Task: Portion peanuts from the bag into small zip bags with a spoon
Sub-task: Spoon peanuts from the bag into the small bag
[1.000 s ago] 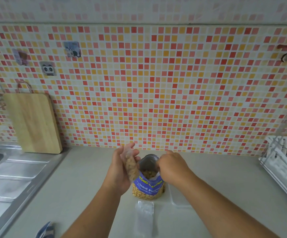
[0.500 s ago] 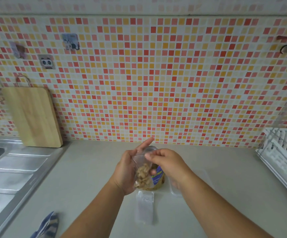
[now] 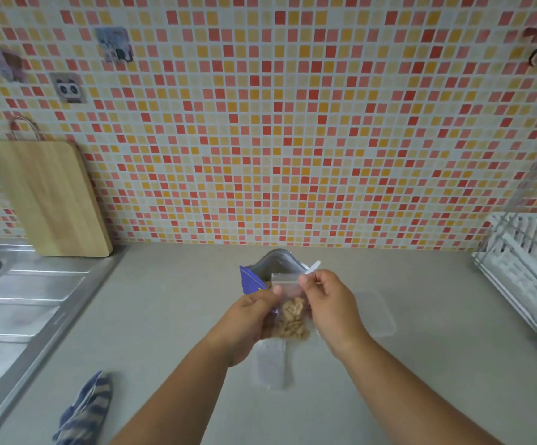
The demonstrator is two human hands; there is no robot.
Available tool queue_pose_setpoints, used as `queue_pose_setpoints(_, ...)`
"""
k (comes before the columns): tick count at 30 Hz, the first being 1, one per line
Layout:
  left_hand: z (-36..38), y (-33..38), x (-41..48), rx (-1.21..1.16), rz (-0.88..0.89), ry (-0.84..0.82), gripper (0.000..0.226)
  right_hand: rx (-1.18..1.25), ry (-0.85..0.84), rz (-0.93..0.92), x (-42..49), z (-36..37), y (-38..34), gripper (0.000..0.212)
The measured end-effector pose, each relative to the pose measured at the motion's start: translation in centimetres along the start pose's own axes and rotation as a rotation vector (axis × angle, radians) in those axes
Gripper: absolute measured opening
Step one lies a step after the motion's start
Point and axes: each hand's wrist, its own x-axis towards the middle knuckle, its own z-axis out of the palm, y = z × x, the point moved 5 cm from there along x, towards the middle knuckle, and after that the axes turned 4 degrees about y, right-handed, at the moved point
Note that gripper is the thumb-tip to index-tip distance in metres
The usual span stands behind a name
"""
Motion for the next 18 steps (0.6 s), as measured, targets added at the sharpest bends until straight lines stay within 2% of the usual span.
queue_pose_setpoints(2, -1.1, -1.6, -0.4, 0.025, -0.105, -0.001, 0.046, 0.087, -0.087, 0.142, -0.3, 0.3, 2.8, 0.021)
queue_pose_setpoints(5, -4.7, -5.4, -0.1, 0.147, -0.241, 0.290, 0.043, 0.027, -0.191, 0.319, -1.3, 1.1, 8.0, 0.024)
queue_pose_setpoints(7, -6.6, -8.1, 0.4, 0.370, -0.298, 0.469, 0.033, -0.102, -0.168, 0.366, -1.8, 1.5, 10.9, 0.026)
queue_pose_setpoints(8, -7.0, -9.1, 0.6, 0.526, -0.317, 0.508, 0.032, -0.177, -0.150, 0.377, -2.0, 1.7, 12.1, 0.028)
queue_pose_setpoints(11, -7.0, -10.9, 1.5, 0.888, -0.343, 0.521, 0.042, -0.336, -0.096, 0.400, -2.0, 2.3, 14.1, 0.026)
queue_pose_setpoints(13, -7.0, -11.7, 2.2, 0.976, -0.327, 0.527, 0.044, -0.353, -0.062, 0.431, -2.0, 2.7, 15.0, 0.021)
queue_pose_setpoints(18, -7.9, -12.2, 2.6, 0.961, -0.336, 0.574, 0.004, -0.421, -0.014, 0.426, -1.5, 2.7, 15.9, 0.030)
